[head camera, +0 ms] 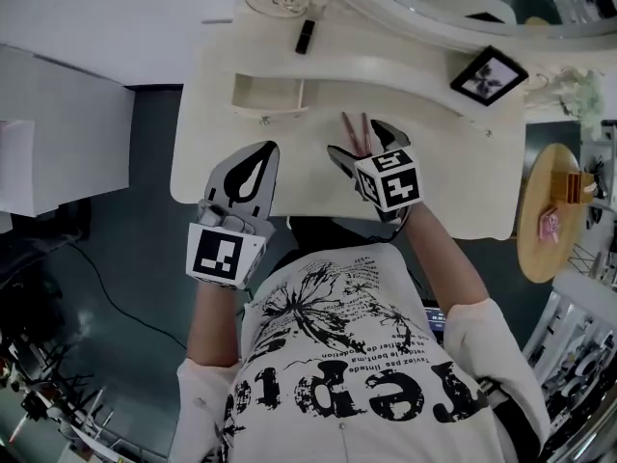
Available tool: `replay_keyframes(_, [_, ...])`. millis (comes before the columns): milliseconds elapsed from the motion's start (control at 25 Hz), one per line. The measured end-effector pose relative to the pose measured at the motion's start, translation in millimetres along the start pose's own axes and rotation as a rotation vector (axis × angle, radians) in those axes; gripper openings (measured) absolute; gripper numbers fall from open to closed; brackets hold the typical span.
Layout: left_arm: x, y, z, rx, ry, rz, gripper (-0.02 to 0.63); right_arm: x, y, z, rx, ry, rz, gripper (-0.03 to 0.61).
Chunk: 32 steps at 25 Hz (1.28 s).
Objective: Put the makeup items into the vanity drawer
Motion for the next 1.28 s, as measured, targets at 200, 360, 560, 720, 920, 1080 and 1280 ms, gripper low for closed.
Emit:
replay_keyframes(200, [36.5, -39.5, -5.8, -0.009, 0.001, -0.072, 0.012, -15.6, -41.1, 10.2, 0.111, -0.011, -0.009, 0.405])
replay_keyframes(360, [44.7, -61.1, -5.1, -0.034, 0.04, -0.09, 0.012, -23.2, -61.8, 9.9, 0.205, -0.015, -0.024, 0.33])
replay_keyframes(560, [48.0, -74.3, -5.4, -0.035, 0.034, -0.126, 0.012, -28.7, -75.2, 11.3, 0.263, -0.048, -0.057, 0.261])
replay_keyframes(720, [51.8, -78.5, -4.6, -0.037, 0.028, -0.139, 0.012, -32.1, -75.7, 14.0, 0.282, -0.044, -0.115, 0.186])
replay_keyframes(920, [55.8, -79.4, -1.1, -0.044, 0.017, -0.154, 0.012, -29.6, -78.3, 15.5, 0.296, -0.018, -0.142, 0.132])
replay_keyframes(1080, [62.7, -74.2, 2.8, -0.044, 0.005, -0.172, 0.012, -19.2, -77.9, 12.4, 0.346, -0.053, -0.153, 0.055])
replay_keyframes(1280, [78.3, -62.5, 10.0, -0.058, -0.015, -0.18, 0.012, -17.9, -71.4, 25.8, 0.285, -0.033, -0.199, 0.055])
Point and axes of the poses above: the fingertips, and each gripper's own axes: y backward along the fingers, x to its left, z out of its top, the point moved 9 cm from there along y, backward along the fingers, and after that the axes turned 6 degrees about -y, right-handed, at the moved point
